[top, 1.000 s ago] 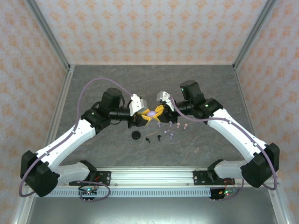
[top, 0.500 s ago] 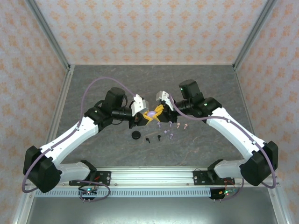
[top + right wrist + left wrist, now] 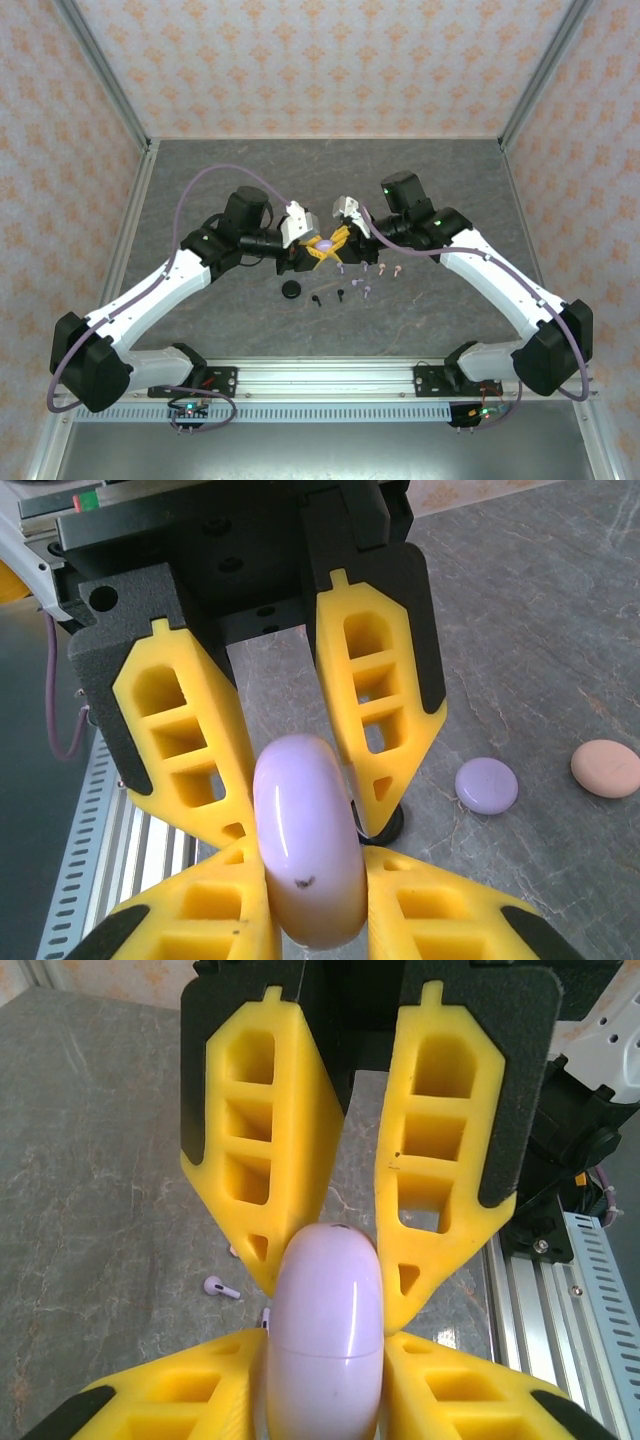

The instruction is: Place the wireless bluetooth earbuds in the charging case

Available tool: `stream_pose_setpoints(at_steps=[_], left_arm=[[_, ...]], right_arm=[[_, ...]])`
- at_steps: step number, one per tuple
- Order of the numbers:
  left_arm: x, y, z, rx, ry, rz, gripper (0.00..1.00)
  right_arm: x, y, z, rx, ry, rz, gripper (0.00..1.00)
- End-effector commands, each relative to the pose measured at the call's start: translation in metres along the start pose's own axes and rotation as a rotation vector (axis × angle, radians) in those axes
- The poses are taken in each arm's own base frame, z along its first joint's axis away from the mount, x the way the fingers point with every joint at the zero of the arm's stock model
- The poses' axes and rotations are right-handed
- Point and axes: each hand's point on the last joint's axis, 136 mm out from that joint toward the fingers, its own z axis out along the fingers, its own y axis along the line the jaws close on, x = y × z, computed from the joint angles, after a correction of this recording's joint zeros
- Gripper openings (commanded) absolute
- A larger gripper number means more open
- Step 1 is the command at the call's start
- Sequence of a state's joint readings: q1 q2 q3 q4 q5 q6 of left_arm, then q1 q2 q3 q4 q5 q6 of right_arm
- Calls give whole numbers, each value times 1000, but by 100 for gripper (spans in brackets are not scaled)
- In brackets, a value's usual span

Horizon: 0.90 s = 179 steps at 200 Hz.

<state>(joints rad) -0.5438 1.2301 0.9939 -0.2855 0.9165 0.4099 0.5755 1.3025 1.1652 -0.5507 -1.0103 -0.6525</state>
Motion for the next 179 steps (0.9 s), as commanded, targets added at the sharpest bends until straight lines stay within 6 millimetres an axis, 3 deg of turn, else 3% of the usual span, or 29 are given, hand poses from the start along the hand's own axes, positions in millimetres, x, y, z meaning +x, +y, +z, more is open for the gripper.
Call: stream_pose_setpoints(at_steps=[1,20,56,83,144,179], left_arm=[[-20,-3,-4,13,-39,28,32],[-18,-3,-3,14,-34,26,30],[-18,-2,-3,10,-30,24,14],[-19,-2,-5,2,-33,28,8],[-19,-3,-5,3,-37,28,5],[-21,-3,-5,2,-49,25,3]], right_arm=[[-12,7,-2,-30,-21,-33,22],[-13,8,-3,-30,-26,-34,22],[-16,8,-6,-7,-26,-34,26],[-13,2,-14,55,-27,-32,37],[-11,-11,-19,142,-46,-24,68],[-9,-15,-13,132,-37,-12,74]])
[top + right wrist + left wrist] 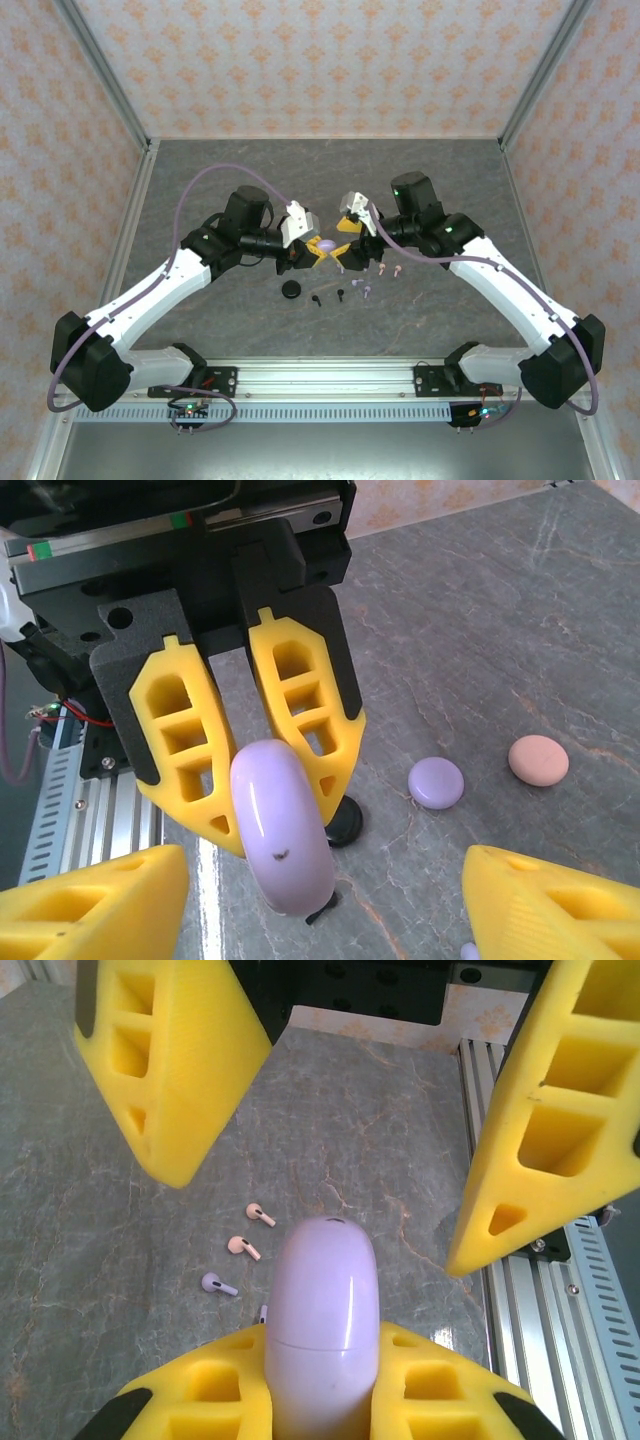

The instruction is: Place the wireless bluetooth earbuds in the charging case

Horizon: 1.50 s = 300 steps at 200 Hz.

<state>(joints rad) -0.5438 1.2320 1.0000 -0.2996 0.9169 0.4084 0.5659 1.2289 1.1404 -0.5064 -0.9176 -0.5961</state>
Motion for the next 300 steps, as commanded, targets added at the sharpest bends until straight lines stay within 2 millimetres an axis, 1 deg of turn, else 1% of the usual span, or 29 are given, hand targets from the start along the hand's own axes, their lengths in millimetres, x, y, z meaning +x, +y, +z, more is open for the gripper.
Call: stream_pose_setpoints(at_steps=[1,26,54,93,125,149,189,225,243,252,256,269,289,300], left_arm=[[-22,-2,-5,0,-57,33,3],[-22,-2,-5,-3,-57,34,0],[-22,-3,-7,-4,-58,37,0],[-20,-3,-7,-11,-47,35,0],[-20,-3,-8,-12,-46,38,0],[-18,-2,-7,-15,-39,35,0],[-18,-4,-8,-12,-39,36,0],[-18,-3,-9,-22,-39,38,0],[-17,0,-10,-42,-39,31,0],[-17,2,-11,-61,-46,26,0],[-16,3,-11,-71,-51,22,0],[-16,6,-13,-106,-77,14,0],[-19,7,-16,-141,-163,-7,0],[-19,8,-19,-162,-207,-24,0]], right_arm=[[-1,-7,4,13,-11,-5,74],[-2,-14,6,36,-3,6,73],[-5,-21,6,70,-9,5,72],[-9,-30,-1,136,-13,-1,69],[-9,-42,-10,213,-10,12,69],[-14,-44,-14,231,-28,4,70],[-12,-48,-13,248,-18,16,70],[-14,-45,-15,237,-21,18,70],[-17,-42,-23,248,-37,23,70],[-15,-45,-25,260,-41,53,70],[-21,-42,-34,280,-69,54,70],[-21,-48,-45,342,-95,107,70],[-5,-71,-64,531,-108,267,71],[11,-83,-71,628,-96,366,73]])
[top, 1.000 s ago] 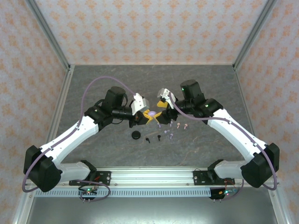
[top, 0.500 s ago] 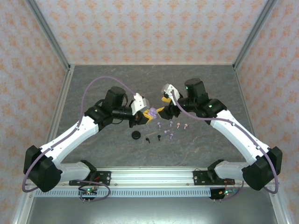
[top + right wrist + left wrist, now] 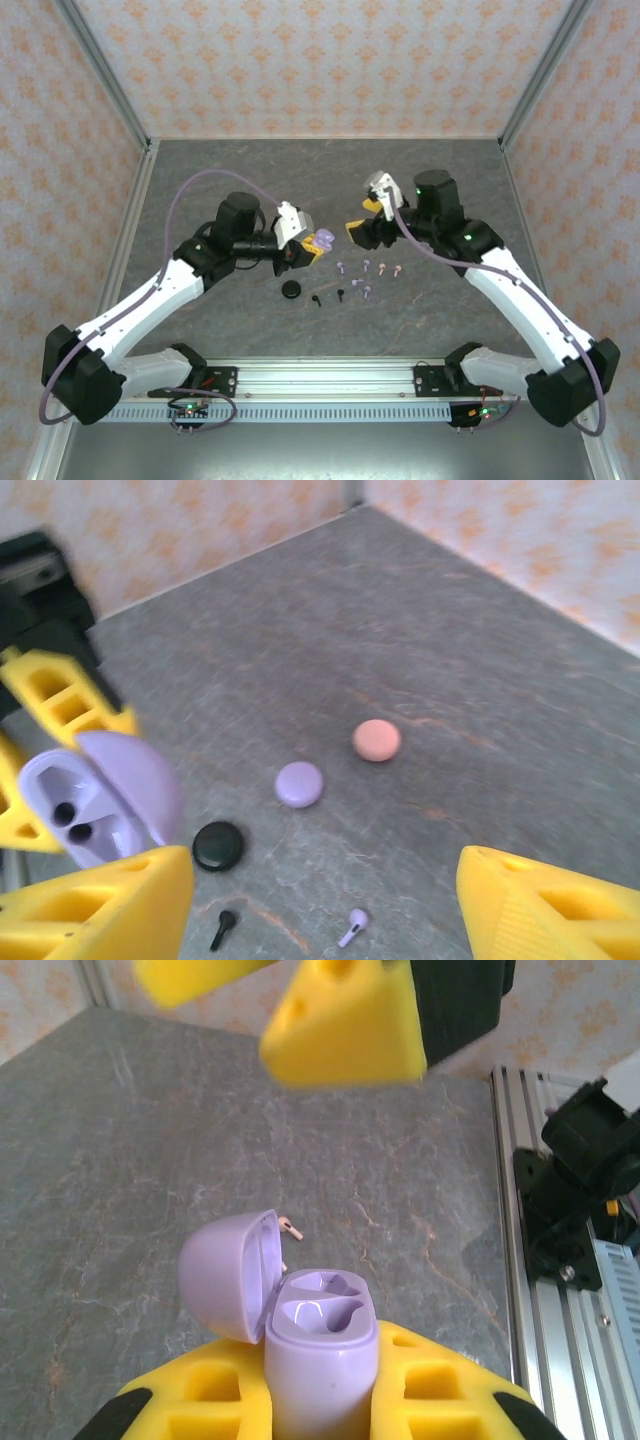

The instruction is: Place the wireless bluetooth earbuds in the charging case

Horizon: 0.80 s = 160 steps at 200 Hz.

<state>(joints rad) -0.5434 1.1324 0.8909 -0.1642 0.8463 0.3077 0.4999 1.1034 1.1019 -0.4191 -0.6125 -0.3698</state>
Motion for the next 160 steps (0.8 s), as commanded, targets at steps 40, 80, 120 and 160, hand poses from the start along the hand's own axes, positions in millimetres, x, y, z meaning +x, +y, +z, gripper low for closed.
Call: stream_pose_setpoints(at_steps=[40,80,120,160], left_arm=[[-18,6,-14,-111,-255,-56,0],[-23,-2,-22,-103,-343,-83,0],[-22,-10,-29,-113,-365,-79,0],[-18,-13,-35,-129,-367,-76,0]], right_arm=[[76,-59,-8,403,160,458,73],[140,-67,14,496,404,667,64],[174,-53,60,452,581,736,57],[188,-38,101,448,711,668,55]])
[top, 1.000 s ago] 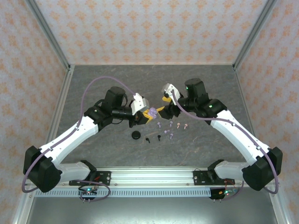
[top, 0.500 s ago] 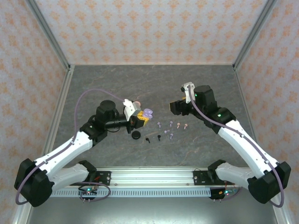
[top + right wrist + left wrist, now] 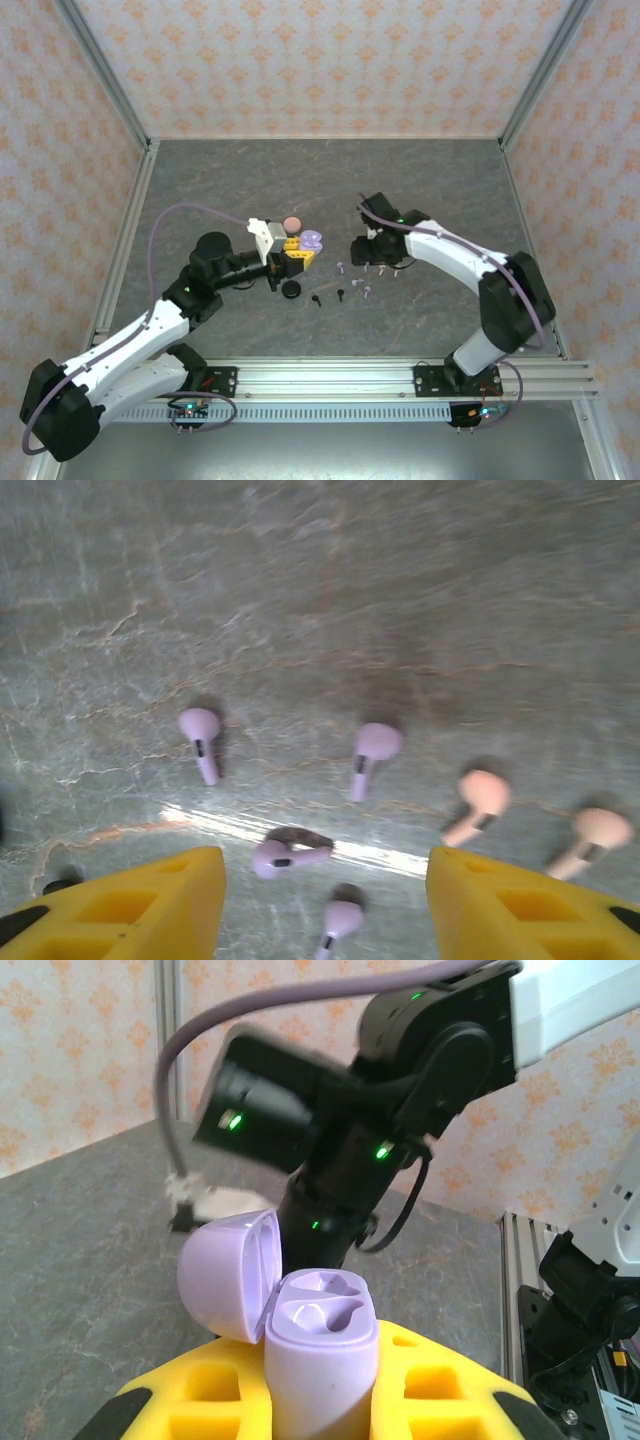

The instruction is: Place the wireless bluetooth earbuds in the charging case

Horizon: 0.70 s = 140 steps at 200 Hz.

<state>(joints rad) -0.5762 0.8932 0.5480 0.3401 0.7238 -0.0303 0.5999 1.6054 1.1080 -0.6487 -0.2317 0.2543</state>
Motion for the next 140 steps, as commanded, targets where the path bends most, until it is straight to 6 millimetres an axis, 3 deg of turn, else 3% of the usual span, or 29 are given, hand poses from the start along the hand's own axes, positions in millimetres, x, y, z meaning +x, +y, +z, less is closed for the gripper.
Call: stream_pose_setpoints(at_steps=[1,74,140], left_arm=[[-11,-3,-6,-12,-54,22,0],[-19,-8,-7,2,-83,21,0],[-18,-8,-7,0,-76,21,0]], right_arm=[[-8,13,5,39,16,-8,55],[-5,39,51,84,128,-69,43],[-3,44,71,97,167,-90,37]])
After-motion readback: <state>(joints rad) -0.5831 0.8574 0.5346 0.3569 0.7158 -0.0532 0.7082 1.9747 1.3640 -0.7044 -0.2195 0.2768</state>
